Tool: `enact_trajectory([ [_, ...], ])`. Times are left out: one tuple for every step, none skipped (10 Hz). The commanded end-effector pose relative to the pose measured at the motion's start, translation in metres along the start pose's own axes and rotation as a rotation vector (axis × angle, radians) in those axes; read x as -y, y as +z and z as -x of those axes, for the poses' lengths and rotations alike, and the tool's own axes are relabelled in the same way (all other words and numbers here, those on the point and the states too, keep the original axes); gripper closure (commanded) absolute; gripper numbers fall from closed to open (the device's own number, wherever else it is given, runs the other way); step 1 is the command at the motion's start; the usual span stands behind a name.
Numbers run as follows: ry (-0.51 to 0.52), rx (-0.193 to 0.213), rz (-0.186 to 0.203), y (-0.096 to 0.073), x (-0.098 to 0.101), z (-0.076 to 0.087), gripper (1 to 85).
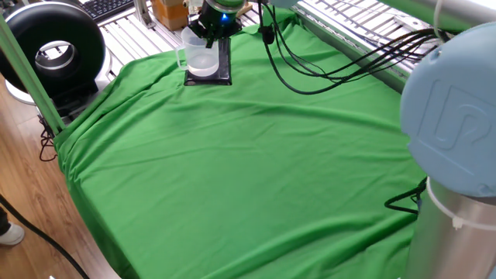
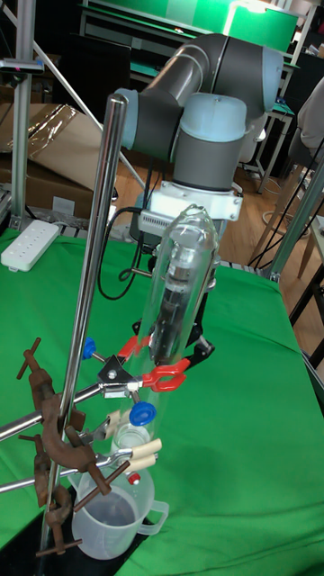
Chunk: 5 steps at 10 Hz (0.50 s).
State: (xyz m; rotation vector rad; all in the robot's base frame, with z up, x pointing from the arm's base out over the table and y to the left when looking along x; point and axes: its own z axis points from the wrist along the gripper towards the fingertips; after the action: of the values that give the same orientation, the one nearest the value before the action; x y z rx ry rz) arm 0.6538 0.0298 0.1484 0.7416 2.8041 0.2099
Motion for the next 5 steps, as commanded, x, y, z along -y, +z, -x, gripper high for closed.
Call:
enact_trajectory([
  [-0.250,-0.050,-0.043,-0.002,0.013,-0.015,84.3],
  [-0.424,-0.063,-0.077,-0.002,0.023,-0.015,84.3],
  [-0.511,-0.126,-0.048,-0.003,0.020,-0.032,84.3],
  [-0.550,-0.141,-0.022,-0.004,0.015,-0.037,84.3],
  [-0.558,-0.141,-0.001,-0.004,0.010,-0.038,84.3],
])
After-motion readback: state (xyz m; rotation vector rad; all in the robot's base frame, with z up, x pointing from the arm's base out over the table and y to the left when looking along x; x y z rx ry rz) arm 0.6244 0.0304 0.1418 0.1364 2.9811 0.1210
